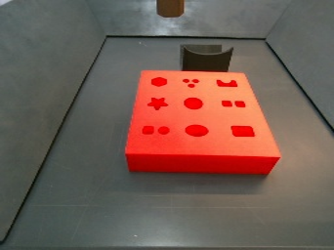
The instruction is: Insert the hexagon object.
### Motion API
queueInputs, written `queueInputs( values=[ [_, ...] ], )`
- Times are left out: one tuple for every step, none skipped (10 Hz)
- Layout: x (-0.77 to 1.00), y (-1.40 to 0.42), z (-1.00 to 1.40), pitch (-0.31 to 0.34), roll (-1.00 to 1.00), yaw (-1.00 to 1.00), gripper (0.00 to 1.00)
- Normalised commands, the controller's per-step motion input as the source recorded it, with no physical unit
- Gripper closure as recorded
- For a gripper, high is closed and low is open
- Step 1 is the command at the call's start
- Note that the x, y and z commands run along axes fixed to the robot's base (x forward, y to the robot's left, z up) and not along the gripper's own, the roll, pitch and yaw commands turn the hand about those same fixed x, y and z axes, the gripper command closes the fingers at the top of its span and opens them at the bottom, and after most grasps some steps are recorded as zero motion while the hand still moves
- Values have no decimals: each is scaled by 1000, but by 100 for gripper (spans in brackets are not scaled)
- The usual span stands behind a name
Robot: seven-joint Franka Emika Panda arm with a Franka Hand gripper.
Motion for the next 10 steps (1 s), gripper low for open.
queueInputs(
  values=[
    [197, 177, -309, 0, 27, -866, 100],
    [194, 106, -280, -7, 11, -971, 100],
    [157, 94, -297, -6, 9, -991, 100],
    [157, 94, -303, -3, 13, -989, 100],
    [149, 123, -374, 0, 40, -946, 100],
    [103, 191, -494, 67, 111, -840, 100],
    [43, 277, -623, 4, 54, -809, 100],
    [34, 351, -694, 0, 1, -766, 100],
    [0, 560, -789, 3, 0, -554, 100],
    [0, 669, -800, 0, 0, -417, 100]
  ],
)
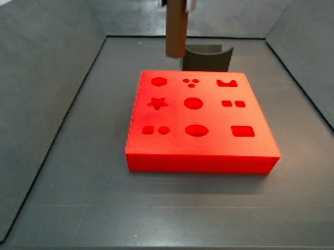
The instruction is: Insert the hexagon object.
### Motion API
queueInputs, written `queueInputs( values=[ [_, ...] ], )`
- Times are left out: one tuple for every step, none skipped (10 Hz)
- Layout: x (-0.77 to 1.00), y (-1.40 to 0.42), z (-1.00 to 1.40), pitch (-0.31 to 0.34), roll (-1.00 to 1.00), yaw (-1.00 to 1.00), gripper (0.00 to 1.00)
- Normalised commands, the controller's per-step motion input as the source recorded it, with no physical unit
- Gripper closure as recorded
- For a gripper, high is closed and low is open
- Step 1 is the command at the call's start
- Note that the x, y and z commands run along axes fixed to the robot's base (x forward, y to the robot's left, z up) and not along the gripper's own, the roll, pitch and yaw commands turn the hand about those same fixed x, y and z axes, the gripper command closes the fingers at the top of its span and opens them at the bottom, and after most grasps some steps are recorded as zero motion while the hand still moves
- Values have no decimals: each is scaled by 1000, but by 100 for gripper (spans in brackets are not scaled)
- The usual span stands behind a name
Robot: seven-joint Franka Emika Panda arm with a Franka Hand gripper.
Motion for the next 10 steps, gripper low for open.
queueInputs(
  values=[
    [0, 706, -817, 0, 0, -371, 100],
    [0, 677, -771, 0, 0, -400, 100],
    [0, 591, -637, 0, 0, -483, 100],
    [-220, 434, -477, 0, 14, -546, 100],
    [-503, -14, -171, 0, 120, -400, 100],
    [-117, -74, -106, -4, 64, -191, 100],
    [-169, -46, -123, -33, 57, -34, 100],
    [0, 0, -51, 0, 0, 0, 100],
    [51, 20, -317, -56, 0, 0, 100],
    [37, 0, -409, -177, -66, 29, 100]
  ],
)
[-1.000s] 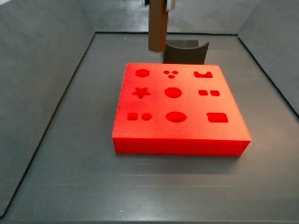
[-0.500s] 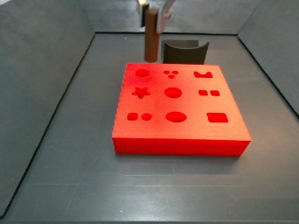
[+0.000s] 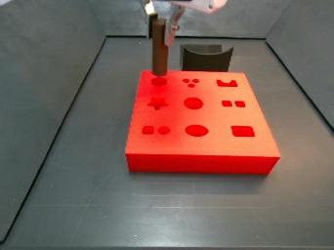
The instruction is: Insert the hexagon object.
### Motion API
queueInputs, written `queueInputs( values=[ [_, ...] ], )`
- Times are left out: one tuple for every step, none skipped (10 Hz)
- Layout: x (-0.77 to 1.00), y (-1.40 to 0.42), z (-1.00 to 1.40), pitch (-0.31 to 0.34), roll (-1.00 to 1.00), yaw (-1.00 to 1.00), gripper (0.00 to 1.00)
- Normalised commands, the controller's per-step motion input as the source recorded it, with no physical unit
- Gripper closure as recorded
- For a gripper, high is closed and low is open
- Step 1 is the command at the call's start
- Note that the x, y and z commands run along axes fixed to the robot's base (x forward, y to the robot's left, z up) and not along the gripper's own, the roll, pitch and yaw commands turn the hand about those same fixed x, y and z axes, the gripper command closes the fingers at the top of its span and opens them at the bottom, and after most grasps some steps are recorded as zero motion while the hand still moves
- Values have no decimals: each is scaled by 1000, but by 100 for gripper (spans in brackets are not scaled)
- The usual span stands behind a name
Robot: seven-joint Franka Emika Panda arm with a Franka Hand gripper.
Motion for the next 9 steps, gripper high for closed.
queueInputs(
  values=[
    [-23, 0, -489, -289, -133, 63, 100],
    [-306, 0, -497, -316, -63, 3, 100],
    [-183, 0, -403, -300, -109, 23, 100],
    [-89, 0, -414, -284, -61, 14, 100],
    [-214, 0, -303, -249, -9, 0, 100],
    [-157, -263, -111, -189, 11, 131, 100],
    [-109, -186, -134, -187, 0, 137, 100],
    [-51, 0, -240, -221, -36, 74, 100],
    [0, 14, -329, -180, -39, 49, 100]
  ],
)
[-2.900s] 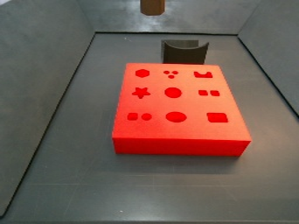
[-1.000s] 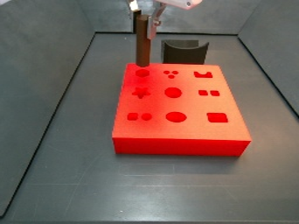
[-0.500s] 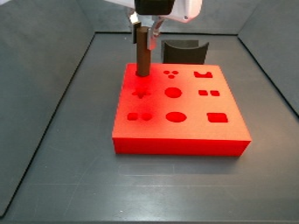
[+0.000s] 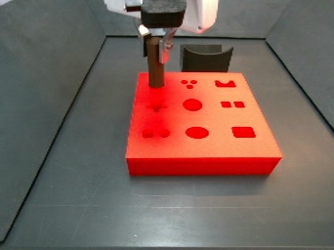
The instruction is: Insert the hexagon object.
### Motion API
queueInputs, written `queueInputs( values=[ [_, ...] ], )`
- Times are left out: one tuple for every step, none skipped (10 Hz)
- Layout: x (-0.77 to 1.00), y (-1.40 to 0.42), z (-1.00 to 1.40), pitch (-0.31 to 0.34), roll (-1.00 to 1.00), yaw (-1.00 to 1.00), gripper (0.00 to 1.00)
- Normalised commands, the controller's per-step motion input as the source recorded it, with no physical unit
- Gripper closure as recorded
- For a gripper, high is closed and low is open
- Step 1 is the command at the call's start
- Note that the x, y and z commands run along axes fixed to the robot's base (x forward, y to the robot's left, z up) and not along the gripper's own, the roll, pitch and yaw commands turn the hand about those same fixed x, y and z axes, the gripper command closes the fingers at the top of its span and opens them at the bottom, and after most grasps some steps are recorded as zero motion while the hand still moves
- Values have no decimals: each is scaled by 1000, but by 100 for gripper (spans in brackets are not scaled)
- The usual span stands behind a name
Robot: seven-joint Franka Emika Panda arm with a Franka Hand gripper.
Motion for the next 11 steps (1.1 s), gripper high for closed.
queueInputs(
  values=[
    [406, 14, -506, -50, 0, 23, 100],
    [651, 171, -537, 0, 36, 0, 100],
    [586, 234, -480, 6, 73, -83, 100],
    [389, 183, -446, 0, 144, -114, 100],
    [349, 31, -331, 63, 333, -63, 100],
    [183, -60, -326, 53, 496, -77, 100],
    [109, -137, -509, 0, 439, -174, 100],
    [49, -29, -337, 0, 263, -183, 100],
    [0, 26, 0, 0, -6, 0, 100],
    [-154, 31, 0, 0, 0, -80, 100],
    [-531, -51, 89, -56, 106, -120, 100]
  ],
)
